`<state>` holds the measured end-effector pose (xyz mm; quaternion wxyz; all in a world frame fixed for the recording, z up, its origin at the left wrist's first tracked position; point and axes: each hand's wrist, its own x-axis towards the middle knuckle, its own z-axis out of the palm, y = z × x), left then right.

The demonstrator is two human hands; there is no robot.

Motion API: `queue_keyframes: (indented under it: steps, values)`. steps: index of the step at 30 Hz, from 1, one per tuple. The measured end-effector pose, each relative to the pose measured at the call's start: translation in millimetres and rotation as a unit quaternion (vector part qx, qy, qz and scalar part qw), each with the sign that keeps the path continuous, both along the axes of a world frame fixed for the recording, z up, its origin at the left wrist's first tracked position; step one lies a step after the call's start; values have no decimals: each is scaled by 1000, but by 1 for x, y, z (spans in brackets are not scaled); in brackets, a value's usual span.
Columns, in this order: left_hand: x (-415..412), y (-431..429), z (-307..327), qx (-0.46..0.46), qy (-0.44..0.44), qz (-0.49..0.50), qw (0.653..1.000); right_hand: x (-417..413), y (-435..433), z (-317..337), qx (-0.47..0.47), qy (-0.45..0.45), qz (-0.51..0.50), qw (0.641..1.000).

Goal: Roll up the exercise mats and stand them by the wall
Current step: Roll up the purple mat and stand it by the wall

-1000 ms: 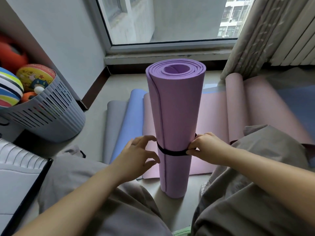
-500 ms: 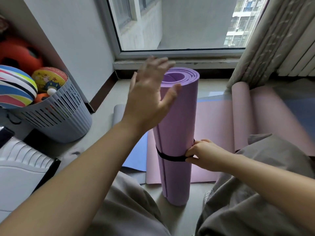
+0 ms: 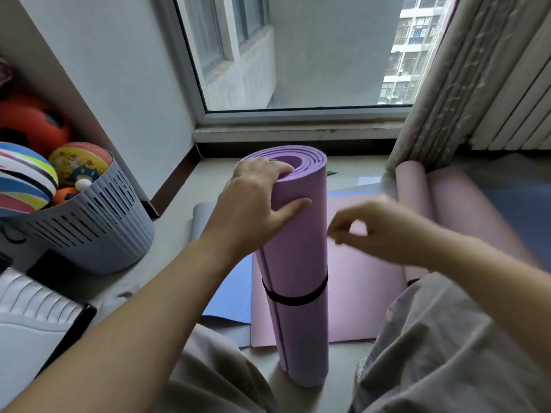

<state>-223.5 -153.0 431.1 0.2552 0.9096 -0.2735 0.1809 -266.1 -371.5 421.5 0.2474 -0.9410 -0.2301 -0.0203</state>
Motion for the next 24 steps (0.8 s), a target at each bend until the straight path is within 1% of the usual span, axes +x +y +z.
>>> queue_keyframes:
  steps: [2, 3, 4, 5, 7, 9, 11, 15, 17, 20, 22, 24]
  values:
    - [-1, 4, 2, 5, 11, -31, 999, 13, -7, 27, 77, -94, -26, 992]
    - [-2, 6, 3, 9, 16, -55, 998, 20, -8, 37, 91, -125, -30, 987]
    - [-4, 7, 5, 16, 17, -79, 997, 27, -9, 45, 82, -131, -30, 988]
    - [-5, 9, 8, 28, 16, -99, 995, 34, -7, 50, 51, -115, -22, 992]
    - [-8, 14, 13, 48, 29, -127, 990, 44, -4, 57, -67, -57, 15, 996]
    - [-11, 20, 19, 51, 63, -144, 986, 50, 2, 57, -185, -14, 60, 981]
    - [-14, 29, 23, 54, 77, -151, 984, 53, 10, 58, -227, 17, 97, 969]
    - [-12, 43, 32, 95, 60, -143, 983, 59, 27, 78, -222, 57, 124, 965]
    - [-11, 53, 44, 99, 44, -134, 985, 60, 32, 93, -208, 60, 123, 968]
    - [-5, 67, 69, 106, -8, -119, 987, 65, 36, 117, -152, 43, 119, 980]
    - [1, 78, 85, 118, -52, -108, 986, 69, 43, 130, -131, 16, 125, 983]
    - [9, 86, 96, 119, -78, -95, 985, 76, 52, 137, -114, -5, 120, 986]
